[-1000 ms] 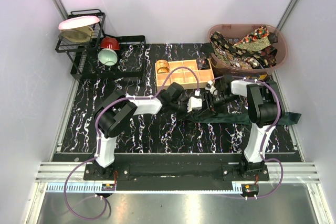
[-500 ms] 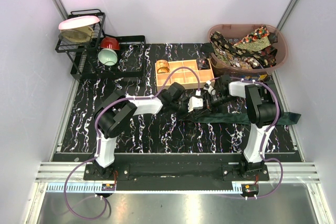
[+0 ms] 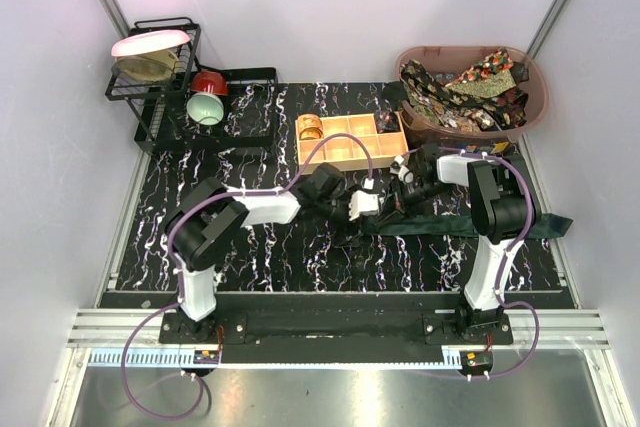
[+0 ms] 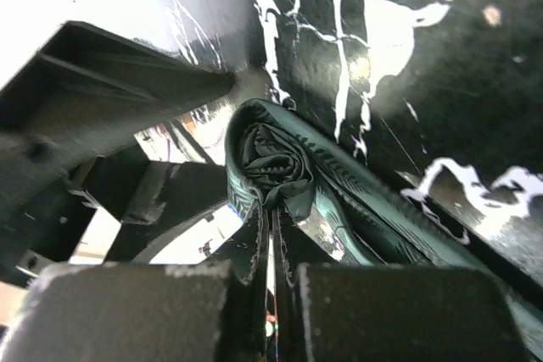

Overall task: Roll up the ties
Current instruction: Roll the tie at the center of the board.

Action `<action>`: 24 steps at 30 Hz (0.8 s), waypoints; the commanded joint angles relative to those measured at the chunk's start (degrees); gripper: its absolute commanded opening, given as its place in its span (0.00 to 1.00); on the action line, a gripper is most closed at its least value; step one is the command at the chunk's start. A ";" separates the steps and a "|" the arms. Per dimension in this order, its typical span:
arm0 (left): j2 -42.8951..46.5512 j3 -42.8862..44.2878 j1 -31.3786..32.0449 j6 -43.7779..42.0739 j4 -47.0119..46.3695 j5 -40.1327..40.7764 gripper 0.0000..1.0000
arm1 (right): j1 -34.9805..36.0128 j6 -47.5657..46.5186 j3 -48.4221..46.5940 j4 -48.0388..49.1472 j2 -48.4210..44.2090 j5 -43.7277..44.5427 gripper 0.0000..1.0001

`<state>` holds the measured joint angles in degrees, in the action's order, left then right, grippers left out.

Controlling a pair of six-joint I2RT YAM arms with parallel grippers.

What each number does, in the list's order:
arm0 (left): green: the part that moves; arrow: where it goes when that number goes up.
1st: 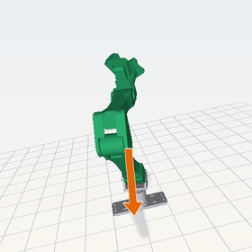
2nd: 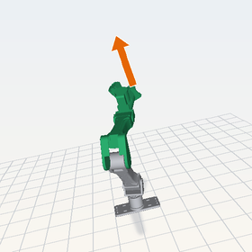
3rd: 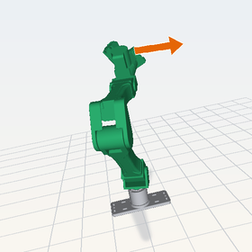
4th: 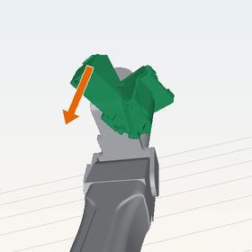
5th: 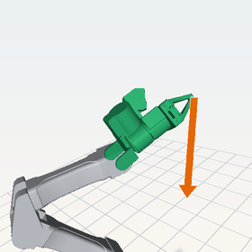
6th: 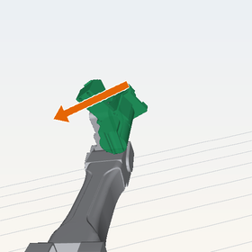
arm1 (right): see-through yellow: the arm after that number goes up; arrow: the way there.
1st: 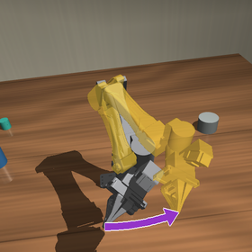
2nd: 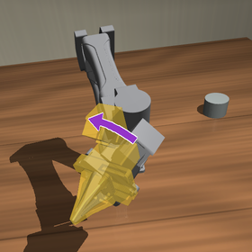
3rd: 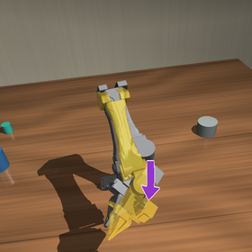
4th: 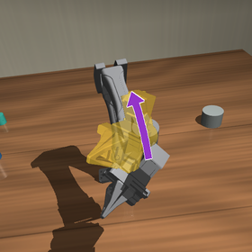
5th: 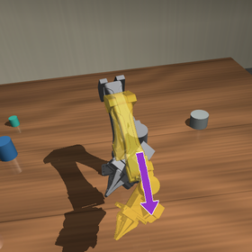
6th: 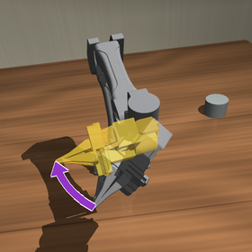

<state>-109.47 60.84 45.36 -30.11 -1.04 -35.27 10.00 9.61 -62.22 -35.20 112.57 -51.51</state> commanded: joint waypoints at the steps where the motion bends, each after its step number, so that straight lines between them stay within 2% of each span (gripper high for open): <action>1: 6.02 -1.95 -0.63 -4.25 -1.95 -0.42 0.99 | -0.68 -3.54 -0.01 -1.63 -0.34 6.59 0.00; 4: 4.02 1.37 0.34 -8.12 0.86 0.98 0.99 | -0.86 -4.42 -0.36 -1.98 0.01 6.42 0.00; 5: 3.13 2.78 0.77 -9.17 5.04 2.38 0.99 | -0.95 -4.77 -0.45 -2.06 0.27 6.24 0.00; 9: -0.74 9.10 3.06 -9.36 8.50 6.70 0.99 | -0.95 -5.04 -0.98 -2.24 0.72 4.66 0.00; 18: -6.81 15.01 6.23 -8.92 13.60 12.76 0.99 | -0.95 -5.21 -1.33 -2.42 -0.16 1.85 0.00; 24: -8.65 16.15 6.49 -9.09 15.80 13.91 0.74 | -0.95 -5.12 -1.24 -2.15 -0.34 -0.43 0.00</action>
<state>-116.25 76.09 51.66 -37.71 12.34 -25.15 9.19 5.82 -62.57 -37.32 112.57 -51.68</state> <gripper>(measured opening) 0.805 0.012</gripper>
